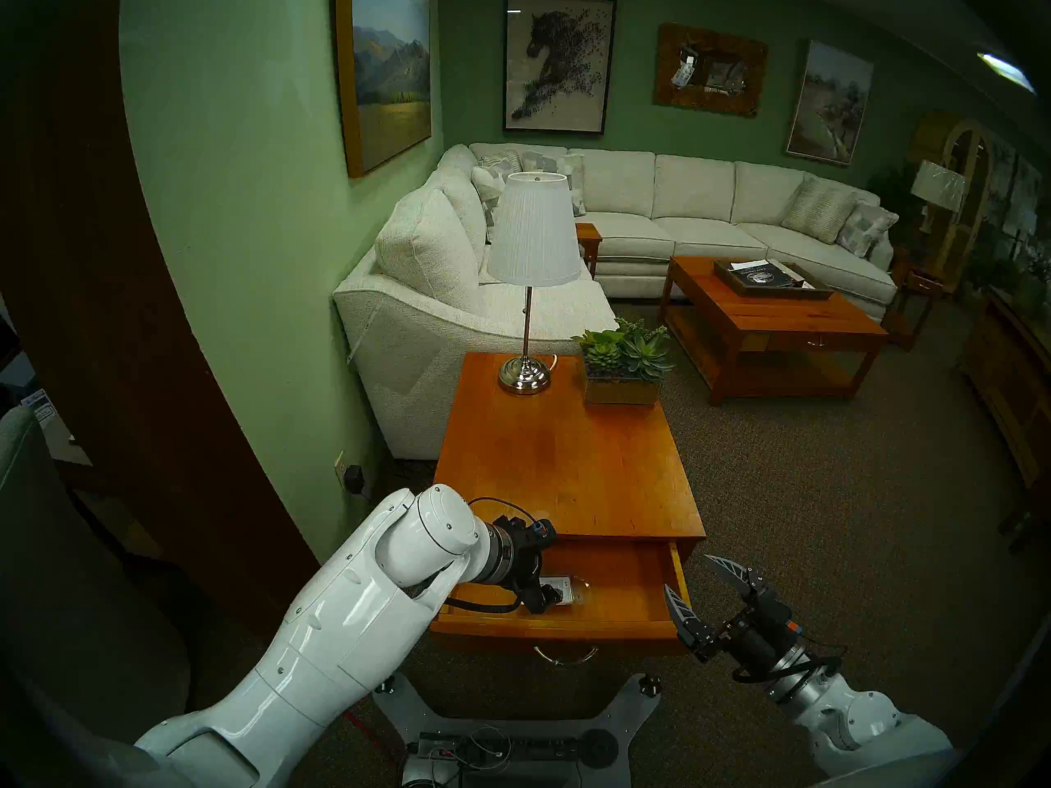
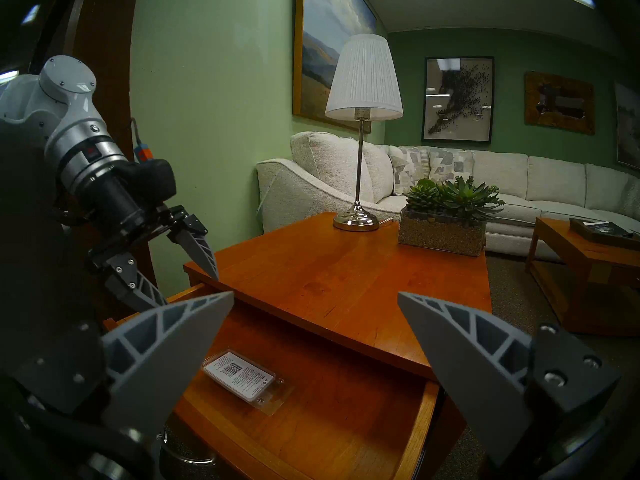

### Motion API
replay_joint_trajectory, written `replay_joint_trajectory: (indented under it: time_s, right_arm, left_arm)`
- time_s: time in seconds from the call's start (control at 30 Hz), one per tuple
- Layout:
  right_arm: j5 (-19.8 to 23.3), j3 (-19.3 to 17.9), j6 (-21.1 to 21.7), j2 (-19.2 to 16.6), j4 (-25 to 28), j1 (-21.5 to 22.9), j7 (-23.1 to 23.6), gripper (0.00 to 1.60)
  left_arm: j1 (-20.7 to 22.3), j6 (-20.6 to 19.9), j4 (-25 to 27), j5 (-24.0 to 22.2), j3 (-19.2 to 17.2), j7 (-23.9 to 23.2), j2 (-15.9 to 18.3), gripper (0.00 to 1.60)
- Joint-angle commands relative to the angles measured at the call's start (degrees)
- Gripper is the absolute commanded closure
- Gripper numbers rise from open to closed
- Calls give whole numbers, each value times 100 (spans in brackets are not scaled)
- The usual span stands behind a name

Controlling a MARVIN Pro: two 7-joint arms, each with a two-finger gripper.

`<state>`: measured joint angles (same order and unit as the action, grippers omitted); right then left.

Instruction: Open the drawer, take out the contents and close the drawer

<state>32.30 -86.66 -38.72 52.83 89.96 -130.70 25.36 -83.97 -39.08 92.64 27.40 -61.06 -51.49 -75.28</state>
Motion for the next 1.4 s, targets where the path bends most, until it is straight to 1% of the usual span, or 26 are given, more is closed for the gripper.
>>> replay_joint_trajectory:
  time_s: [0.0, 0.3, 0.4, 0.53, 0.8, 0.97, 1.17, 1.3, 1.37]
  right_arm:
    - [-6, -40, -47, -26, 140, 31, 10, 0]
    - [-7, -42, -47, -28, 145, 27, 8, 0]
    - [-7, -41, -47, -28, 145, 27, 7, 0]
    - [-7, -41, -47, -29, 146, 26, 6, 0]
    - [-7, -41, -47, -31, 149, 24, 4, 0]
    - [-8, -42, -47, -32, 152, 22, 1, 0]
    - [-9, -42, -46, -34, 155, 20, -1, 0]
    - [-10, -43, -45, -35, 158, 18, -4, 0]
    - [-10, -43, -45, -35, 159, 17, -5, 0]
  left_arm:
    - [644, -125, -557, 144, -65, -102, -519, 0]
    - [1077, -211, -1410, 171, -7, -310, -666, 0]
    - [1196, -155, -1714, 142, -45, -380, -747, 0]
    - [1344, -59, -2169, 159, -42, -323, -881, 0]
    - [1478, 160, -2712, 174, -26, -234, -1042, 0]
    - [1440, 323, -2893, 253, 47, -15, -1127, 0]
    - [1383, 645, -3248, 380, 108, 609, -1277, 0]
    - [1388, 745, -3424, 389, 145, 725, -1322, 0]
    - [1398, 736, -3473, 394, 187, 675, -1322, 0]
